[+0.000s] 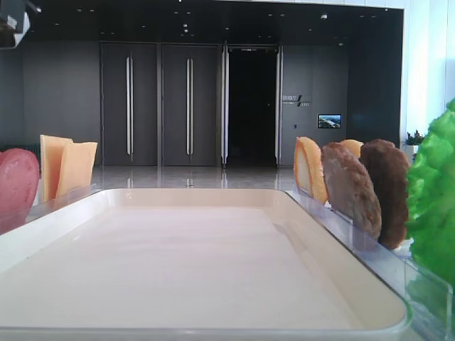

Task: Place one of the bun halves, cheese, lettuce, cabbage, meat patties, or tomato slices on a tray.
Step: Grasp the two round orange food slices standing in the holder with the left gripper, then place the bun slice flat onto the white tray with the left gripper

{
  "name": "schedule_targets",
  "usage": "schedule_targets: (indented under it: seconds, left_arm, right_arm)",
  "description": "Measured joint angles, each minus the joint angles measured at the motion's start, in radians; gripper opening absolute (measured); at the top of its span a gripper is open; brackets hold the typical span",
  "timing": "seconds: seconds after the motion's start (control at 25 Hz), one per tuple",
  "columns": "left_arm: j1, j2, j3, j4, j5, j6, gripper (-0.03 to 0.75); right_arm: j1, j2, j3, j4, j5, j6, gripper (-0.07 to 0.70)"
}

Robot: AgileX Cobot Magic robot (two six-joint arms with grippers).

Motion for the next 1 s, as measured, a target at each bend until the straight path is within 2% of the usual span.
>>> schedule_targets:
  seconds: [0.12, 0.44, 0.8, 1.0]
  left_arm:
    - [0.0, -0.039, -0.035, 0.001, 0.037, 0.001, 0.125]
    - [0.0, -0.131, -0.144, 0.031, 0.047, 0.002, 0.123]
    - [0.0, -0.139, -0.148, 0.079, 0.051, 0.001, 0.12]
    - [0.014, -0.139, -0.154, 0.141, 0.052, -0.04, 0.12]
  right_arm:
    - [0.0, 0.0, 0.0, 0.0, 0.0, 0.0, 0.531]
    - [0.0, 0.0, 0.0, 0.0, 0.0, 0.0, 0.531]
    - [0.0, 0.0, 0.0, 0.0, 0.0, 0.0, 0.531]
    - [0.0, 0.0, 0.0, 0.0, 0.0, 0.0, 0.531]
